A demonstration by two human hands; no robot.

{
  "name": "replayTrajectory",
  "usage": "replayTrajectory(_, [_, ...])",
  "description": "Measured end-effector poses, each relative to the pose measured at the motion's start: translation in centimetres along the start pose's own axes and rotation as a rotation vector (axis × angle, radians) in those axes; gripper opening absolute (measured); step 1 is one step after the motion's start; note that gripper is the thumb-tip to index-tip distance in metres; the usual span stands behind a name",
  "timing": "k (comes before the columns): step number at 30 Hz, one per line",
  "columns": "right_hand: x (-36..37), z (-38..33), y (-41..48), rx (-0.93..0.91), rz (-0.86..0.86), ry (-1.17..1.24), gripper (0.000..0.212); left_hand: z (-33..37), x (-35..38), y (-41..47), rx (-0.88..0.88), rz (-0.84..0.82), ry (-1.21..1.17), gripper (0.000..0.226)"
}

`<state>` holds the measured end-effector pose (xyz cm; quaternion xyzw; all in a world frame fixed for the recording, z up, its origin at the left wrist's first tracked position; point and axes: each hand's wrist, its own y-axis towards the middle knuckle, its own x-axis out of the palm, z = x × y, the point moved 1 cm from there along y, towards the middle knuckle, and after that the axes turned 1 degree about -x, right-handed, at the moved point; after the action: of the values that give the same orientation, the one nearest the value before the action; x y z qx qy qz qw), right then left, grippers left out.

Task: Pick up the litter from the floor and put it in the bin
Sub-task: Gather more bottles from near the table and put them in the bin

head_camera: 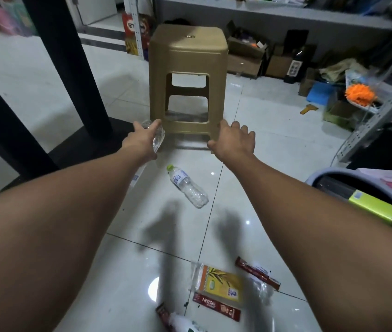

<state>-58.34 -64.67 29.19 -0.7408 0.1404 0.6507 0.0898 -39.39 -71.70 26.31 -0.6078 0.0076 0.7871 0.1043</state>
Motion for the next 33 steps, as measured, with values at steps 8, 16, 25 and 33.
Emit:
replayTrajectory(8, [7.3, -0.5, 3.7, 0.019, -0.118, -0.010, 0.051, -1.5, 3.5, 5.0, 0.006, -0.060, 0.045, 0.096])
replayTrajectory(16, [17.0, -1.9, 9.7, 0.030, -0.164, -0.017, 0.051, -3.2, 8.1, 12.5, 0.020, -0.062, 0.071, 0.097])
replayTrajectory(25, [25.6, -2.7, 11.0, 0.029, -0.254, 0.021, 0.057, -4.7, 12.7, 15.4, 0.044, -0.079, 0.045, 0.098])
replayTrajectory(33, [30.1, -3.6, 12.6, 0.024, -0.338, -0.031, 0.057, -4.5, 13.6, 17.7, 0.070, -0.060, 0.090, 0.084])
